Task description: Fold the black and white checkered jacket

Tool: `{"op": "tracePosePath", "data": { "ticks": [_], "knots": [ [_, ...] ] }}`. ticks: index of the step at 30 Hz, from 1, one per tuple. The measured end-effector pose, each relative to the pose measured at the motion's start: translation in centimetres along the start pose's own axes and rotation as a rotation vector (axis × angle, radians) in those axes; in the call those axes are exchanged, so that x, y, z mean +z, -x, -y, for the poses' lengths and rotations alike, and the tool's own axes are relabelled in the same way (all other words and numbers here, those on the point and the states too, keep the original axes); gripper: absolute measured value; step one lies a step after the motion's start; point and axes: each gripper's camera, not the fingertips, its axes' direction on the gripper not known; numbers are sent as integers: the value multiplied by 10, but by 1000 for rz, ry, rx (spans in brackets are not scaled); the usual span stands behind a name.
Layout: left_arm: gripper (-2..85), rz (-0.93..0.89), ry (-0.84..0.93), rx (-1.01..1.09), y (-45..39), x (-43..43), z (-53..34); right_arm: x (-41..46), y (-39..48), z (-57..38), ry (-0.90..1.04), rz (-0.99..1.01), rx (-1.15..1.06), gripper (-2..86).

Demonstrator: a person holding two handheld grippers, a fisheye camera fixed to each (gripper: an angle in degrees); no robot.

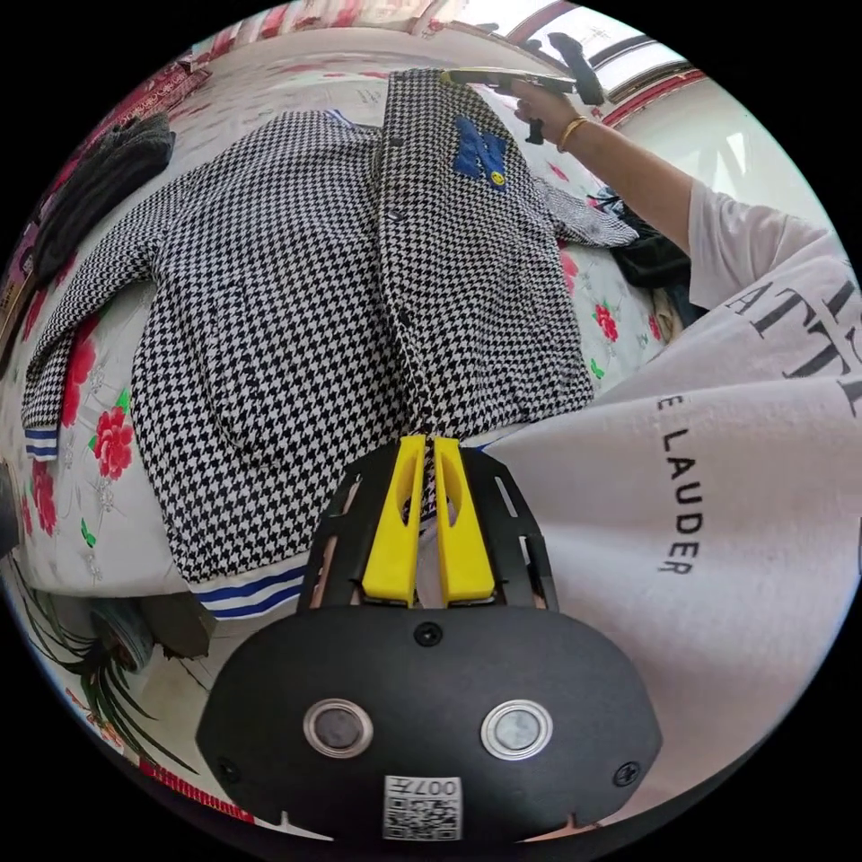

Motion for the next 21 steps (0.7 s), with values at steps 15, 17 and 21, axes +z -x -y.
{"op": "tracePosePath", "data": {
  "ticks": [15, 17, 21],
  "knots": [
    [-10, 109, 131, 144, 37, 20, -32, -28, -2, -75, 151, 29, 289, 74],
    [-10, 111, 148, 209, 40, 18, -31, -60, 6, -122, 150, 56, 365, 75],
    [-10, 96, 175, 333, 51, 11, -32, -102, 44, -242, 336, 117, 573, 83]
  ]
}}
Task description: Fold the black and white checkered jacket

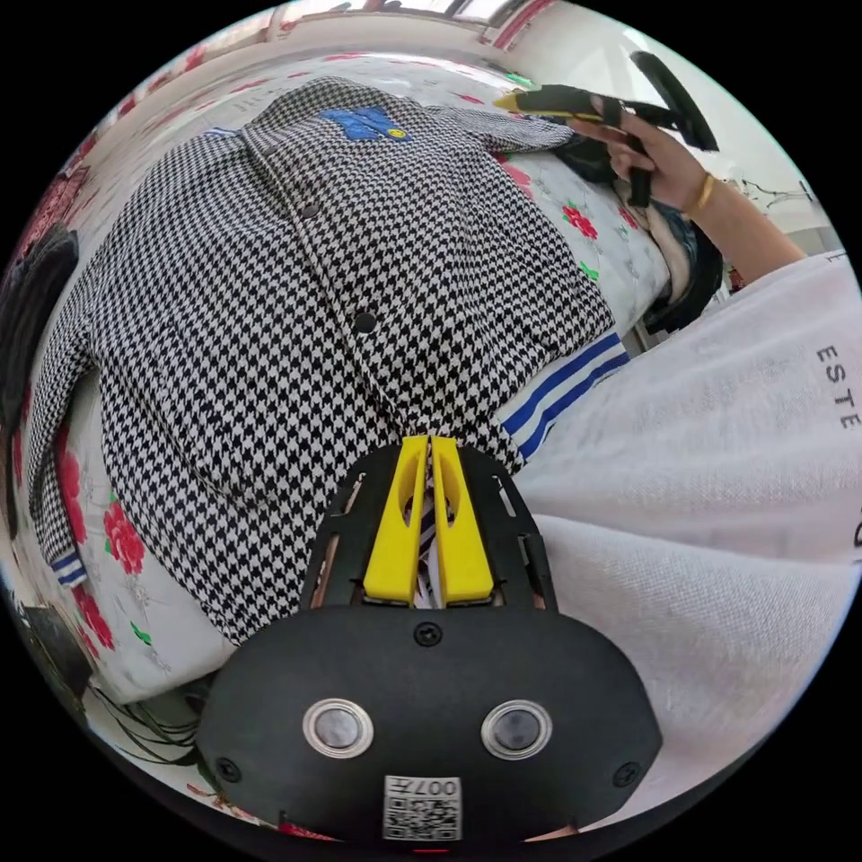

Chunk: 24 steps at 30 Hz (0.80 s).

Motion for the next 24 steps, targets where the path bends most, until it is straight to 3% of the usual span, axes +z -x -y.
{"op": "tracePosePath", "data": {
  "ticks": [5, 10, 18, 22, 24],
  "knots": [
    [-10, -38, -6, 64, 17, -11, -14, 28, 1, -105, 163, 147, 224, 96],
    [-10, -43, -1, 133, 27, -27, -25, 66, 21, -123, 240, 204, 316, 99],
    [-9, -83, 0, 246, 25, -35, -42, 65, 16, -132, 332, -102, 278, 37],
    [-6, -93, -125, 119, 68, -73, -76, 68, -3, -149, 294, -25, 394, 34],
    [-1, -63, -202, -15, 103, -96, -97, 51, -10, -154, 173, 21, 471, 30]
  ]
}}
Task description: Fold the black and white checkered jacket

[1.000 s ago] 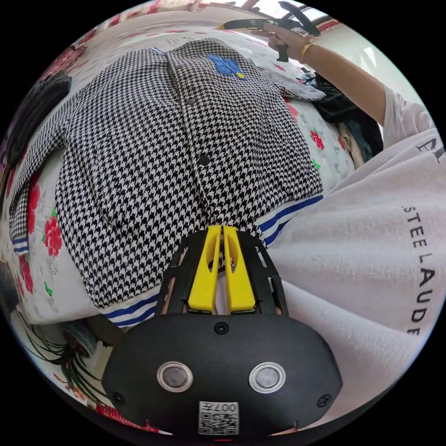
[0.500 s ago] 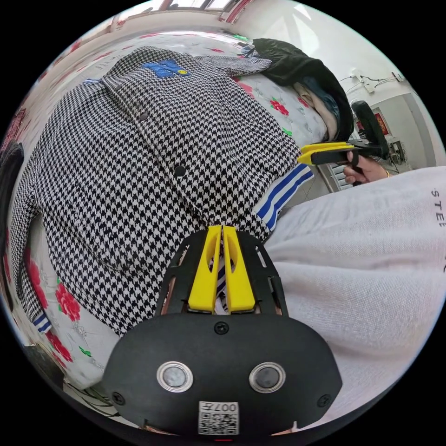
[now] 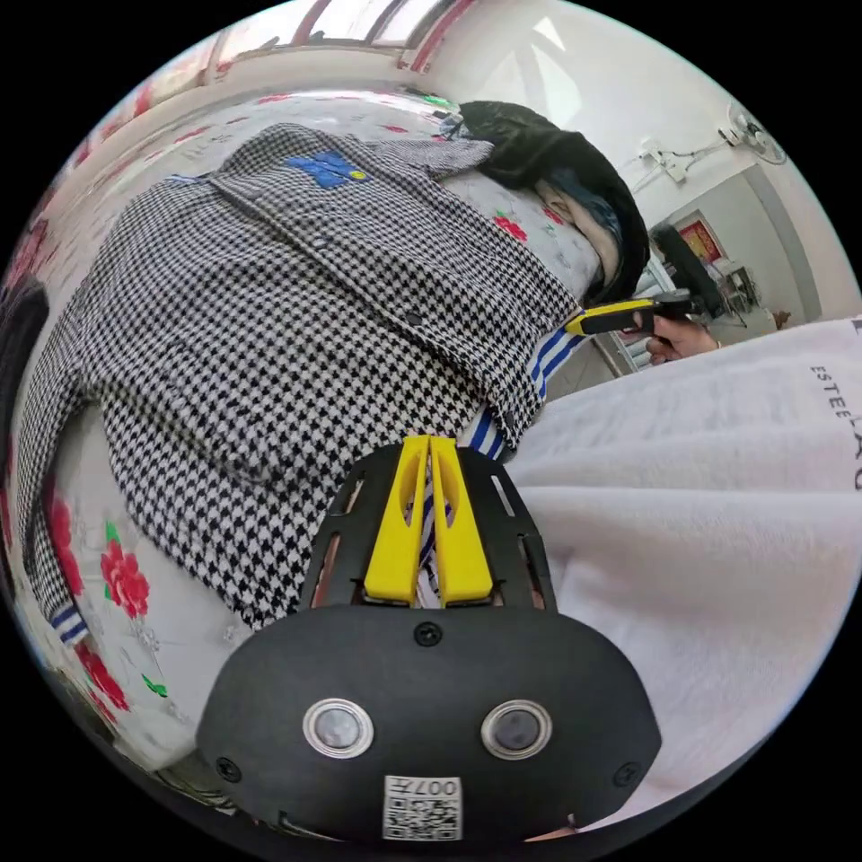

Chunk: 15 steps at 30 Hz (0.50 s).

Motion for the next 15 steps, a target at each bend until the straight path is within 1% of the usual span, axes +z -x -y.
{"op": "tracePosePath", "data": {
  "ticks": [1, 2, 4, 5, 6, 7, 8, 9, 11, 13, 15],
  "knots": [
    [6, 38, -60, -113, 28, -22, -13, -5, -2, -2, -32, 12, 19, 28],
    [17, 55, -93, -181, 44, -33, -21, -14, -7, -6, -88, 35, 49, 24],
    [56, 73, -229, -508, 120, -76, -57, -24, -13, -10, -134, 63, 85, 17],
    [65, 64, -260, -596, 141, -86, -67, -28, -14, -11, -152, 85, 89, 11],
    [81, 27, -325, -759, 182, -106, -87, -31, -13, -11, -160, 97, 92, 6],
    [95, -8, -396, -855, 218, -126, -102, -33, -11, -10, -164, 102, 90, 5],
    [101, -13, -434, -894, 234, -136, -108, -35, -4, -8, -178, 106, 72, 3],
    [111, -31, -515, -967, 264, -152, -118, -37, 7, -6, -196, 108, 44, 2],
    [123, -129, -635, -1093, 310, -166, -136, -35, 27, -3, -195, 117, -2, 2],
    [135, -321, -778, -1297, 362, -162, -164, -32, 47, 0, -186, 132, -44, 2],
    [151, -424, -833, -1418, 387, -152, -179, -26, 73, 1, -169, 121, -87, 0]
  ]
}}
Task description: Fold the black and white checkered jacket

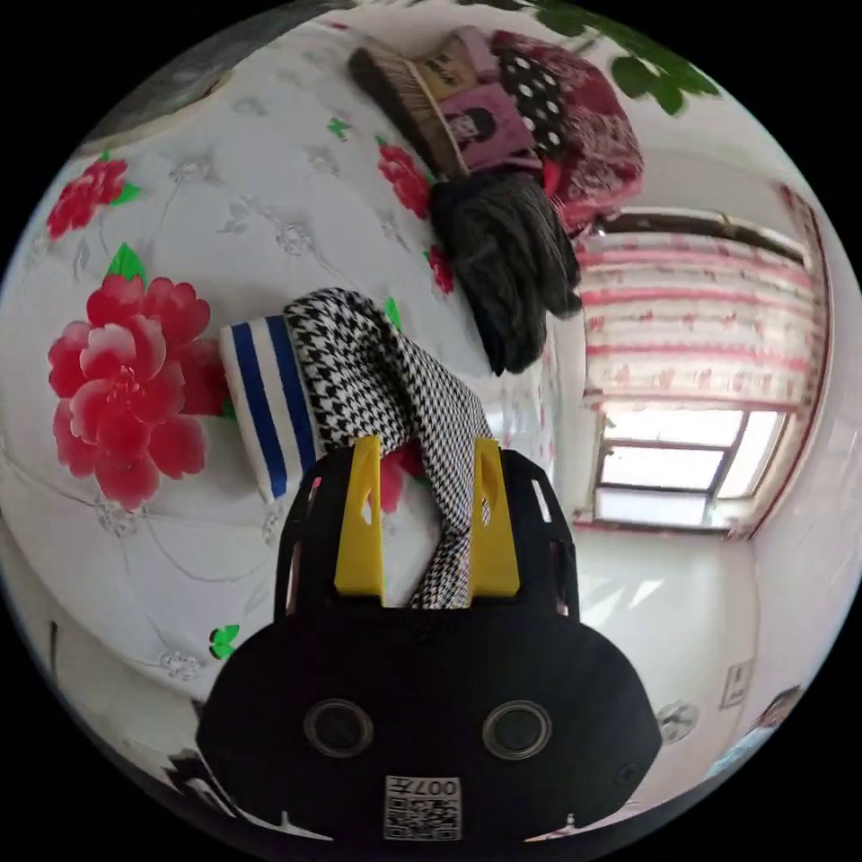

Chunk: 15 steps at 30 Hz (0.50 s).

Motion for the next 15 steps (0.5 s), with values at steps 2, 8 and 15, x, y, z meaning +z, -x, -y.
{"op": "tracePosePath", "data": {
  "ticks": [2, 8, 15],
  "knots": [
    [168, -24, -22, -80, 11, 3, 12, 4, 17, -2, 5, -21, -28, -1],
    [61, 4, -152, -300, 25, 18, 17, 17, 53, -15, 52, -112, -86, -3],
    [-5, -43, -161, 603, -175, 41, -59, 18, 67, -28, 52, -99, -88, -3]
  ]
}}
